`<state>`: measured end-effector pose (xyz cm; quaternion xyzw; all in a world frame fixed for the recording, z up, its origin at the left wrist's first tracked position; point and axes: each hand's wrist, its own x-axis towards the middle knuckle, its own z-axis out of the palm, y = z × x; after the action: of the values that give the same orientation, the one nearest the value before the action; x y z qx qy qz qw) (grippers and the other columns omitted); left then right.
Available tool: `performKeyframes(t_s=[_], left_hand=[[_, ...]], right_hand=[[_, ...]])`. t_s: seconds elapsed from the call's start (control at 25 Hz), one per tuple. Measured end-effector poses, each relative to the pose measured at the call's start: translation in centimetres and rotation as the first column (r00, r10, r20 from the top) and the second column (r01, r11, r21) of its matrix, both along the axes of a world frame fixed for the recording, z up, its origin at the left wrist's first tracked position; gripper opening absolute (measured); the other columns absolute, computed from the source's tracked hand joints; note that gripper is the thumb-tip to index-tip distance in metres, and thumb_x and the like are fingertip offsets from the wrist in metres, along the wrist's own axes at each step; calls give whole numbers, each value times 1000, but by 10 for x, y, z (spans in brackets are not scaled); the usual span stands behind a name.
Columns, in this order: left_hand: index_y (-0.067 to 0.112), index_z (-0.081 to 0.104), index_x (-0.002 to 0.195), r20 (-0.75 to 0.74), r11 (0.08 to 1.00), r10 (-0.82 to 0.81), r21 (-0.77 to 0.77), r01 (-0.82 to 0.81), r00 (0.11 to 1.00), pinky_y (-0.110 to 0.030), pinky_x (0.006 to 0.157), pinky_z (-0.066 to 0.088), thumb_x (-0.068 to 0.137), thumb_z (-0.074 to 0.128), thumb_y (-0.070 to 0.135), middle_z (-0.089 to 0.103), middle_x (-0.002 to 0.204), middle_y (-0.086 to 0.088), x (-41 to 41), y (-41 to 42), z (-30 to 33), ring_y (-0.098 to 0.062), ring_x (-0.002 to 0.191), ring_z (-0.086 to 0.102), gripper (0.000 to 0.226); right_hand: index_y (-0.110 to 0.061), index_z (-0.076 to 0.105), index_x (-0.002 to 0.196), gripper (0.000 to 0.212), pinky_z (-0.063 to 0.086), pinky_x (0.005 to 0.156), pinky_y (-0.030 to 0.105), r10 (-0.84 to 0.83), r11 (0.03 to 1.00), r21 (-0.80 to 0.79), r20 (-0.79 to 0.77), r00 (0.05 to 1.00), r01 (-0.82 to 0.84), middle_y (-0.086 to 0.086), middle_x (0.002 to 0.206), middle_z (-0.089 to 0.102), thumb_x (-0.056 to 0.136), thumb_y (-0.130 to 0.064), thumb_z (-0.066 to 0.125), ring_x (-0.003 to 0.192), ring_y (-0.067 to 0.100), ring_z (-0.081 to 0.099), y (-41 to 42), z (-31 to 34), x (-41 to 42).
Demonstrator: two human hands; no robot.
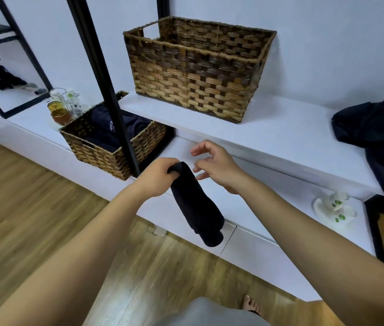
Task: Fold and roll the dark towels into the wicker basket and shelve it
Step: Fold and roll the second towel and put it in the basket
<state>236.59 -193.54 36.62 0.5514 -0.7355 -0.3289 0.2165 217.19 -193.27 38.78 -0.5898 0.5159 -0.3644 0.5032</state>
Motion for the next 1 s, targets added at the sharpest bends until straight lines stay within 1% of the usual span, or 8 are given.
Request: performKeyframes(t_s=[0.12,0.24,0.44,0.6,0.76,0.84,0.92,1.0], left_hand=[[14,68,98,-219,997,8,79,9,976,-39,86,53,101,49,2,72,96,-7,8,0,13,-23,90,67,23],[11,67,104,-375,989,-6,132,59,927,-36,88,55,103,46,-1,73,99,-10,9,2,27,-21,93,69,24],[5,65,98,-401,993,18,111,29,916,-15,58,48,101,53,-1,71,77,0,10,8,38,-5,66,65,14],[2,62,96,-431,995,101,37,-94,897,-13,50,47,100,55,0,69,65,9,22,11,44,-3,55,63,8],[0,61,93,-521,969,210,1,-245,827,-33,62,57,99,61,6,67,78,-10,39,7,50,-22,71,67,8],[11,63,86,-551,949,267,6,-316,790,-31,59,57,98,62,7,69,81,-8,50,3,51,-22,74,69,13],[16,65,85,-552,920,318,-15,-390,771,-26,63,57,97,63,6,70,81,-4,63,-2,50,-16,74,69,15],[16,69,87,-484,868,404,-65,-493,776,-28,70,54,95,67,9,65,77,-1,72,-8,43,-14,74,64,11]], right_hand=[[-23,62,107,21,56,86,42,31,998,50,-92,995,-26,-1,120,66,95,-6,59,89,18,64,5,-25,-25],[-35,56,125,40,51,97,31,184,981,88,-111,977,-175,-16,133,59,90,-29,74,116,10,59,13,-40,-23],[-16,61,90,18,49,67,22,119,980,-131,-217,969,-150,-3,89,66,89,-27,75,78,8,60,7,-29,13],[-21,61,95,19,53,69,27,188,977,-48,-251,950,-206,-7,91,66,87,-33,73,78,8,63,10,-46,23],[-28,64,109,30,56,80,35,183,982,19,-328,927,-187,-10,101,69,83,-41,72,87,12,66,17,-67,39],[-23,63,94,13,55,77,37,109,991,-36,-374,921,-132,-5,93,67,88,-33,69,82,15,65,15,-69,40],[-22,57,77,18,50,68,34,31,994,-85,-387,921,-70,-6,80,63,90,-29,68,72,14,60,10,-65,32],[-21,59,74,21,46,62,30,37,996,-57,-363,931,-62,-7,71,62,91,-26,69,63,11,57,5,-58,21]])
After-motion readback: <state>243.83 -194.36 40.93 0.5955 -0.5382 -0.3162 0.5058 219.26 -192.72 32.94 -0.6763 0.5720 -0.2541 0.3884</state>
